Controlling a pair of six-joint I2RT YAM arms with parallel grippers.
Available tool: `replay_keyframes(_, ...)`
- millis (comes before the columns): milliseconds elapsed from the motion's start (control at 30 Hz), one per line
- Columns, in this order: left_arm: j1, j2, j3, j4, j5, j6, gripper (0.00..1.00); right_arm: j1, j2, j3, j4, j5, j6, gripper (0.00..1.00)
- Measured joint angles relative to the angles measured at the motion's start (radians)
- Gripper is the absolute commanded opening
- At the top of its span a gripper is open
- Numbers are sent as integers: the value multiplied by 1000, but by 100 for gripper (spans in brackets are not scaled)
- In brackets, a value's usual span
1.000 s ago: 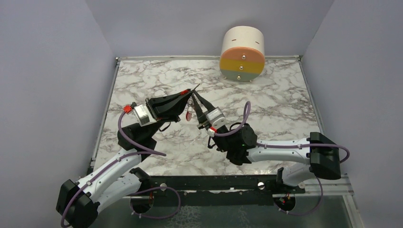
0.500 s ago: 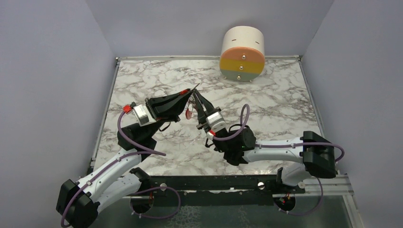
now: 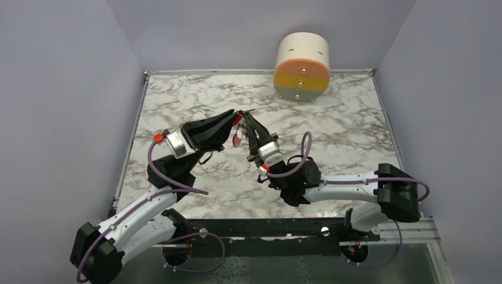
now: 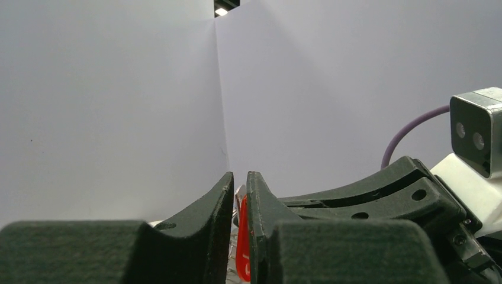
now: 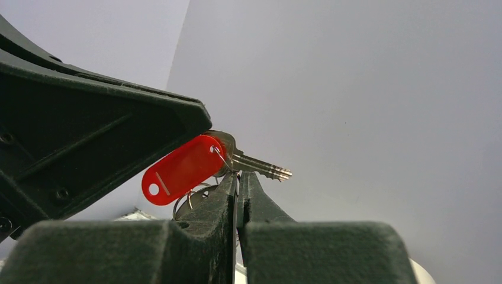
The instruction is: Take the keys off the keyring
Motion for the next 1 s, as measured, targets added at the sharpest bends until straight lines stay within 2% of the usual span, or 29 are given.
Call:
replay_keyframes(100, 0, 0, -3, 4, -16, 14, 23, 0, -14, -9, 0, -3, -2, 1)
replay_keyframes(400, 0, 0, -3, 5, -50, 64, 24, 0, -34, -28, -2, -5, -15, 1)
replay_keyframes(500, 0, 0, -3, 3, -54, 82, 31, 0, -43, -29, -7, -5, -21, 1)
replay_keyframes(567, 0, -2, 2, -9, -53, 97, 32, 1, -50, -29, -11, -5, -28, 1)
replay_keyframes(700, 0, -19, 101, -179, 2, 140, 32, 3, -60, -29, -19, -5, -37, 1)
replay_keyframes(800, 0, -21, 237, -344, 78, 183, 45, 5, -61, -29, -24, -5, -37, 1)
replay_keyframes(1000, 0, -57, 256, -470, 166, 217, 57, 6, -61, -29, -34, -5, -38, 1)
